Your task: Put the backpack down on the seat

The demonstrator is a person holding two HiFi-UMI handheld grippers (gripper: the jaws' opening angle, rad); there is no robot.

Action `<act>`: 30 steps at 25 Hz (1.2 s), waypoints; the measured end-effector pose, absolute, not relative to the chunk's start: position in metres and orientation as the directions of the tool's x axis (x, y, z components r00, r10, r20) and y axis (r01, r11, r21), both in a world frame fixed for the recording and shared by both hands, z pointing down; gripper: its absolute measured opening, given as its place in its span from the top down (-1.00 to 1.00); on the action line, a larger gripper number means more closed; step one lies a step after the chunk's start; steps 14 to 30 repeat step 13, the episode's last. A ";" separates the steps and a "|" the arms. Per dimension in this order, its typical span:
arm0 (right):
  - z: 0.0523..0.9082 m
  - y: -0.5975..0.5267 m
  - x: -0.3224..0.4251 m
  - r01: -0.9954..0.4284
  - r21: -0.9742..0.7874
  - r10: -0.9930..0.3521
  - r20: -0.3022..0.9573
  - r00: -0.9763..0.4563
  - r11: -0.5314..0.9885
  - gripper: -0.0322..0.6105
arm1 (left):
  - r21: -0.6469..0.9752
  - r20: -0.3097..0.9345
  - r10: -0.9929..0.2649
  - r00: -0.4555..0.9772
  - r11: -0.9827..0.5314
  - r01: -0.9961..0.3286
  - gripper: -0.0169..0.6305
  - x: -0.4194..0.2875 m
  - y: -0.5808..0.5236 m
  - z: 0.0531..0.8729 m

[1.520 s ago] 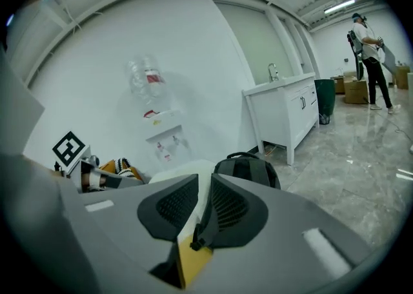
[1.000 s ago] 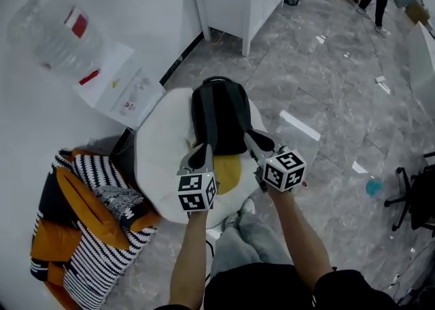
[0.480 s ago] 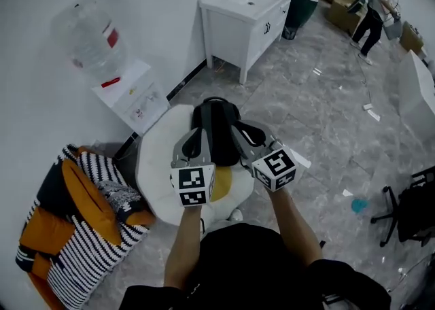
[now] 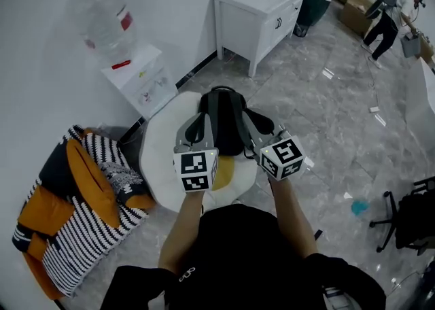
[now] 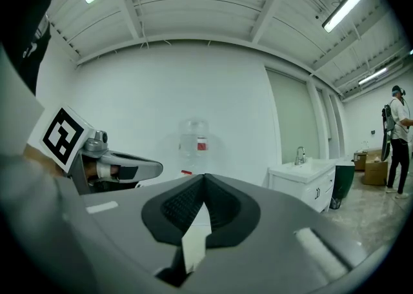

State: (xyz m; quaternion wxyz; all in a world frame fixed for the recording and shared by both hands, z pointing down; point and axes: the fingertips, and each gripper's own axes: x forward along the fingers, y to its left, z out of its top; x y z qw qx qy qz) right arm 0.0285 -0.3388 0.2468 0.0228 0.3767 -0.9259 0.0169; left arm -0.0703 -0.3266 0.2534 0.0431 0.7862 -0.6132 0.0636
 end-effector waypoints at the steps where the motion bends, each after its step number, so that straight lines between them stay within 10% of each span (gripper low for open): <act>1: 0.247 -0.339 0.032 -0.703 -0.019 -0.701 0.056 -0.711 0.711 0.88 | -0.006 0.153 -0.960 0.234 -0.238 -0.971 0.95 -0.071 -0.327 0.253; 30: 0.239 -0.351 0.056 -0.712 0.010 -0.711 0.042 -0.702 0.703 0.88 | 0.003 0.129 -0.965 0.230 -0.231 -0.973 0.95 -0.040 -0.336 0.248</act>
